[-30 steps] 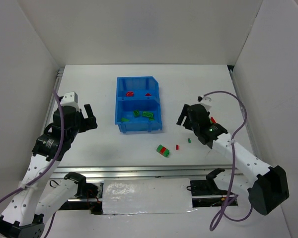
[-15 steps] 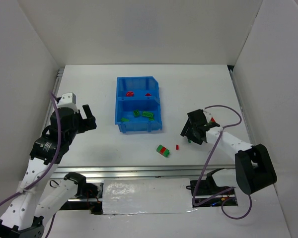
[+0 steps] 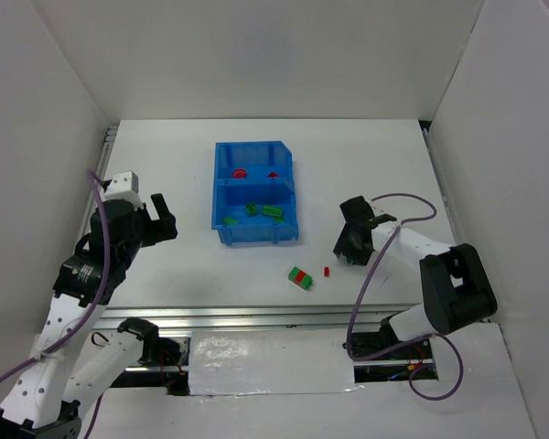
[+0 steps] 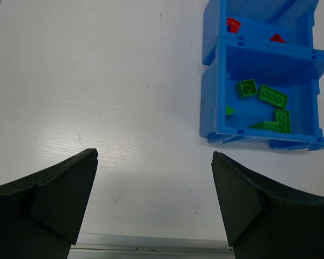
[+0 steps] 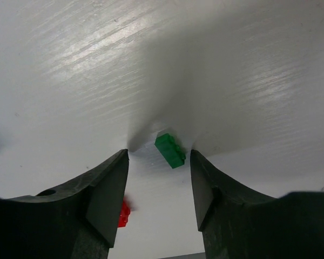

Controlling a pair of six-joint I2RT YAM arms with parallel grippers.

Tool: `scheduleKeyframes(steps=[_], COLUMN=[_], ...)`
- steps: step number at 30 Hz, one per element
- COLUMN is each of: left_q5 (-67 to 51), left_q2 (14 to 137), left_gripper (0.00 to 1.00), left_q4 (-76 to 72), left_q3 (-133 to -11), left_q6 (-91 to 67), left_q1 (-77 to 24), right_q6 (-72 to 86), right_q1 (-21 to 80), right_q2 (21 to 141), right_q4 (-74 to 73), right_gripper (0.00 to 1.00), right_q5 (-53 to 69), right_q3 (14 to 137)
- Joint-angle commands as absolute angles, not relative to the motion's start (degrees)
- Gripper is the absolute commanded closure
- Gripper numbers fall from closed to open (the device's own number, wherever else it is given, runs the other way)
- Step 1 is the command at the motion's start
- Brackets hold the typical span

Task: Sort the legos into containers by color

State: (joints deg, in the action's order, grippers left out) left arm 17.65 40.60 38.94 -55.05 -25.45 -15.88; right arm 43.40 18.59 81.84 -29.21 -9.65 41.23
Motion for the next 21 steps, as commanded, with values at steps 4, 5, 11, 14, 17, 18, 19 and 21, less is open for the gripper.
scheduleKeyframes(steps=[4, 5, 11, 14, 17, 18, 19, 21], left_q5=[16.7, 16.7, 16.79, 16.96, 16.88, 16.88, 17.05, 17.66], left_q2=[39.38, 39.29, 39.2, 38.85, 38.93, 39.11, 39.37, 40.68], left_gripper=[0.01, 0.0, 0.01, 0.0, 0.0, 0.0, 0.01, 0.01], left_q4=[36.91, 36.83, 36.91, 36.91, 36.65, 36.56, 36.48, 37.09], left_q3=[-55.28, -55.28, -55.37, -55.28, -55.37, -55.28, -55.11, -55.37], left_q6=[-24.26, -24.26, -24.26, -24.34, -24.26, -24.17, -24.17, -24.43], left_q1=[-15.64, -15.64, -15.64, -15.64, -15.64, -15.64, -15.64, -15.64], right_q6=[41.76, 41.31, 38.94, 38.23, 37.88, 37.62, 37.62, 37.79], right_q1=[18.37, 18.28, 18.19, 18.28, 18.28, 18.28, 18.28, 18.37], right_q2=[84.19, 84.81, 88.06, 88.33, 88.42, 88.42, 88.5, 88.16], right_q4=[-33.04, -33.74, -36.04, -36.04, -36.12, -36.04, -36.04, -35.16], right_gripper=[0.47, 0.47, 0.53, 0.64, 0.75, 0.81, 0.89, 0.89], right_q5=[-9.32, -9.14, -7.65, -7.12, -6.51, -6.07, -5.8, -4.84], right_q3=[43.68, 44.73, 47.55, 47.81, 47.81, 47.73, 47.64, 47.2])
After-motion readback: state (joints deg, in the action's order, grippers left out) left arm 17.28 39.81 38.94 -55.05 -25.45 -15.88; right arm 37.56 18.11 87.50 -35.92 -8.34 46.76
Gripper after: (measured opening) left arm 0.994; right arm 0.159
